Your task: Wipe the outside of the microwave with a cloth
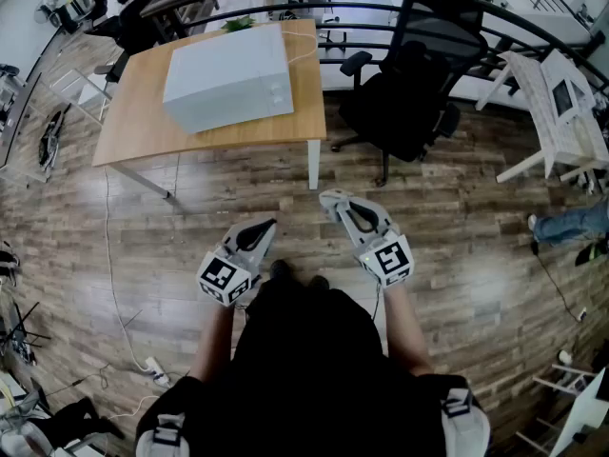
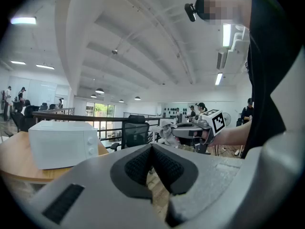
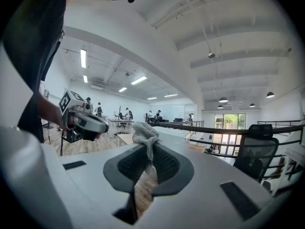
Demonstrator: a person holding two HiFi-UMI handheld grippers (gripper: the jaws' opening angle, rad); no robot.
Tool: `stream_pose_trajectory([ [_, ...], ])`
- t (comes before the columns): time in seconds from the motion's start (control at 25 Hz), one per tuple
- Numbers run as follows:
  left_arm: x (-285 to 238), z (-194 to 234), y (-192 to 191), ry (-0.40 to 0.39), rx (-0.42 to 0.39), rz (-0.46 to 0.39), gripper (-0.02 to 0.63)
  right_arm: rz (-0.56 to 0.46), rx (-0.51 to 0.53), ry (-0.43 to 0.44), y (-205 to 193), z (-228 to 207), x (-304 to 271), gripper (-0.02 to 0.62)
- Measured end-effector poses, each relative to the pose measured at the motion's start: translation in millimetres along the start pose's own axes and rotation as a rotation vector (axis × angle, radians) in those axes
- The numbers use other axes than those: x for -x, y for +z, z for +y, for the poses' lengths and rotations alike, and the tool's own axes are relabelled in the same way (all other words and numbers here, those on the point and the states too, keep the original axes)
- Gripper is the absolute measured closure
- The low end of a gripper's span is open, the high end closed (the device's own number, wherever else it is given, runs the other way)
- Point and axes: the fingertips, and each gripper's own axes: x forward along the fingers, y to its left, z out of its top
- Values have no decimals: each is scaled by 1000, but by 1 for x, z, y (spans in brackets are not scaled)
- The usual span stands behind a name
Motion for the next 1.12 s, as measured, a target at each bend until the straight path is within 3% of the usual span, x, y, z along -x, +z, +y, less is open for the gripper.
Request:
stream_pose_trajectory([
  [0.28, 11, -6, 2, -4, 13, 0, 604, -8, 3, -1, 12, 13, 11, 571],
  [0.72, 12, -24, -6, -11, 22, 21, 604, 3, -17, 19, -1, 21, 25, 569],
  [1.12, 8, -7, -8, 3, 22, 25, 604, 22, -22, 33, -9, 12, 5, 569],
])
